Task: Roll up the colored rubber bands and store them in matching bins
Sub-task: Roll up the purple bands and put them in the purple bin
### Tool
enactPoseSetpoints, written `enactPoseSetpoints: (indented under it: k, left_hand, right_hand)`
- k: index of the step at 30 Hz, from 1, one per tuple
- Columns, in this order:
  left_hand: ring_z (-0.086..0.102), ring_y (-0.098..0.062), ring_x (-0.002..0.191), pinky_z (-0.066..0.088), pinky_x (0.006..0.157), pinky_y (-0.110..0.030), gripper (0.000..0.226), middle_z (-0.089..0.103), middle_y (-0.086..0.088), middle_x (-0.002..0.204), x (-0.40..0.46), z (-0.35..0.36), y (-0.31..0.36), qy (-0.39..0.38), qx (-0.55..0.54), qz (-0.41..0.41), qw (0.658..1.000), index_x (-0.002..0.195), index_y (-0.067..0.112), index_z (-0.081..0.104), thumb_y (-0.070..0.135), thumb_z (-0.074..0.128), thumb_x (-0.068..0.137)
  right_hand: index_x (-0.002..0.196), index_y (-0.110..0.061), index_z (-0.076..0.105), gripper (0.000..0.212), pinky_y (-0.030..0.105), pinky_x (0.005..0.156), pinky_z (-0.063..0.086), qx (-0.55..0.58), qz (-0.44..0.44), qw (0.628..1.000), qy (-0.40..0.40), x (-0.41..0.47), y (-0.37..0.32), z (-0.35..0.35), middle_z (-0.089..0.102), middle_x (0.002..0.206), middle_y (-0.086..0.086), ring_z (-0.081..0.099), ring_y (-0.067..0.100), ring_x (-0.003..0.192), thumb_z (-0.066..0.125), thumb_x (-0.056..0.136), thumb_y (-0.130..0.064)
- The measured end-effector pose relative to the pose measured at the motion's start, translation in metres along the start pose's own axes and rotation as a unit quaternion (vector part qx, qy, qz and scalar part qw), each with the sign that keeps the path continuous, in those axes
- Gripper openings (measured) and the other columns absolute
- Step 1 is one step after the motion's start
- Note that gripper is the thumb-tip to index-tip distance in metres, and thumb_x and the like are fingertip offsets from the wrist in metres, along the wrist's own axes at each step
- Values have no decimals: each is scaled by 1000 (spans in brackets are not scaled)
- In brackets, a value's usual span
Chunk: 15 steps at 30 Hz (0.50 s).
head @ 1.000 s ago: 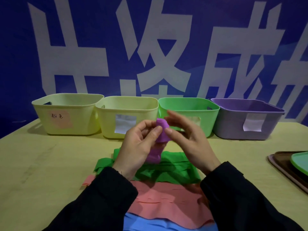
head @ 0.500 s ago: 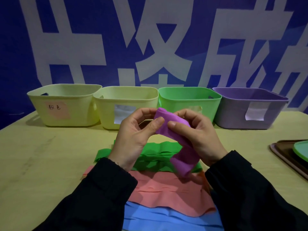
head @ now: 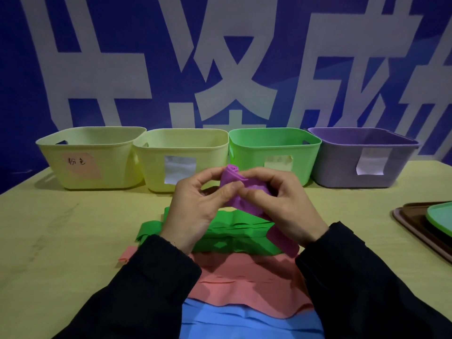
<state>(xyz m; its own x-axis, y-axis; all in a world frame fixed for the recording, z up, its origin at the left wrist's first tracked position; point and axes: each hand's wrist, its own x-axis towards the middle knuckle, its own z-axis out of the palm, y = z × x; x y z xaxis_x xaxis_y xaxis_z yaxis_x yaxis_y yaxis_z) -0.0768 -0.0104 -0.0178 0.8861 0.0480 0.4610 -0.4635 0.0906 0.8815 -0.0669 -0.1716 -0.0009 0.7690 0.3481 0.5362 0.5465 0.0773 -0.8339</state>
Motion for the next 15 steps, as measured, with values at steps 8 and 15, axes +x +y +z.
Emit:
enactPoseSetpoints:
  k: [8, 15]
  left_hand:
    - [72, -15, 87, 59, 75, -30, 33, 76, -2, 100, 2, -1, 5, 21, -18, 19, 999, 90, 30, 78, 32, 92, 60]
    - [71, -18, 83, 60, 81, -40, 29, 77, -5, 90, -2, 2, 8, 2, 24, 18, 1000, 89, 25, 77, 28, 88, 63]
  right_hand:
    - [91, -20, 77, 16, 18, 66, 50, 44, -6, 999, 16, -2, 4, -2, 71, 81, -2, 61, 7, 74, 74, 77, -13]
    - [78, -12, 79, 11, 18, 62, 52, 199, 109, 973, -35, 4, 3, -12, 71, 72, 5, 63, 10, 59, 79, 79, -22]
